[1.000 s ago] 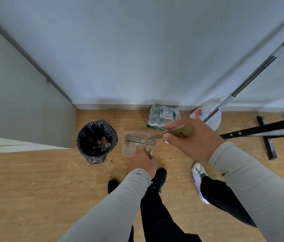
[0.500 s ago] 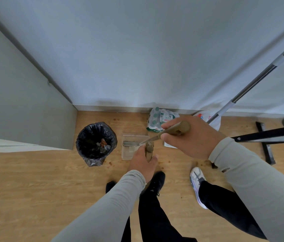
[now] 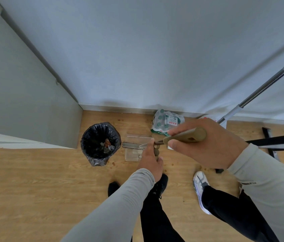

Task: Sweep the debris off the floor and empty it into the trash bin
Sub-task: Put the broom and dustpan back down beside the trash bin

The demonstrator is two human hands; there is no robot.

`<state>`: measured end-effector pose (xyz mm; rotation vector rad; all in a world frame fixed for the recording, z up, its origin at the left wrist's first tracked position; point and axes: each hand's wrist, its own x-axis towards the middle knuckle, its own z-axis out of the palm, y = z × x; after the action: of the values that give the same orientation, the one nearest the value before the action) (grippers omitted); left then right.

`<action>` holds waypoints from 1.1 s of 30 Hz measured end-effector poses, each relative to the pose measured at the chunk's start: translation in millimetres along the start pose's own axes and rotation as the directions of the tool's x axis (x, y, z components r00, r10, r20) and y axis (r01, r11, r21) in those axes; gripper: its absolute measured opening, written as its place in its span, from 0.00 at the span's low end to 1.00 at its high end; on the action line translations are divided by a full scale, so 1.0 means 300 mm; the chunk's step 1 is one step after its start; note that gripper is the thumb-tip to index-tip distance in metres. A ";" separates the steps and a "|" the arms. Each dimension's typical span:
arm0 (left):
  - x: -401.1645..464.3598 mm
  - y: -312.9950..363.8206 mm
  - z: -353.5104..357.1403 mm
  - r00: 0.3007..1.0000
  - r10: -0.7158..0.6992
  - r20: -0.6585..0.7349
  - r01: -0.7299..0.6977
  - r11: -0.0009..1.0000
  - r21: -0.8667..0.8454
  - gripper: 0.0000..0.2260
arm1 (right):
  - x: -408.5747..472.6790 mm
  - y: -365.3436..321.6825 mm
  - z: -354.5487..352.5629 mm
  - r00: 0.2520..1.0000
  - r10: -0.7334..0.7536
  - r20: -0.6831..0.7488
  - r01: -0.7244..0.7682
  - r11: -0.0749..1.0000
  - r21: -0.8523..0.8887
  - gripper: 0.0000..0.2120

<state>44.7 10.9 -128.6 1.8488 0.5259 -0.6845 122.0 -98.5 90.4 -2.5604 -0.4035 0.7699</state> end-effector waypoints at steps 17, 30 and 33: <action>0.072 -0.022 0.037 0.996 -0.075 0.039 0.080 0.990 -0.120 0.22 | 0.047 0.047 0.117 0.998 0.064 -0.006 -0.062 0.979 0.194 0.13; 0.069 -0.027 0.039 1.000 -0.013 0.020 0.015 0.994 -0.108 0.21 | 0.036 0.034 0.101 0.997 -0.046 -0.062 0.051 0.995 0.088 0.09; 0.067 -0.024 0.040 1.000 -0.010 0.006 0.011 0.991 -0.136 0.20 | 0.043 0.031 0.106 0.995 -0.088 -0.044 0.090 0.996 0.029 0.14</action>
<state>52.6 3.1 -150.4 1.7173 0.5655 -0.6448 115.4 -91.3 56.1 -2.5075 -0.4850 0.6825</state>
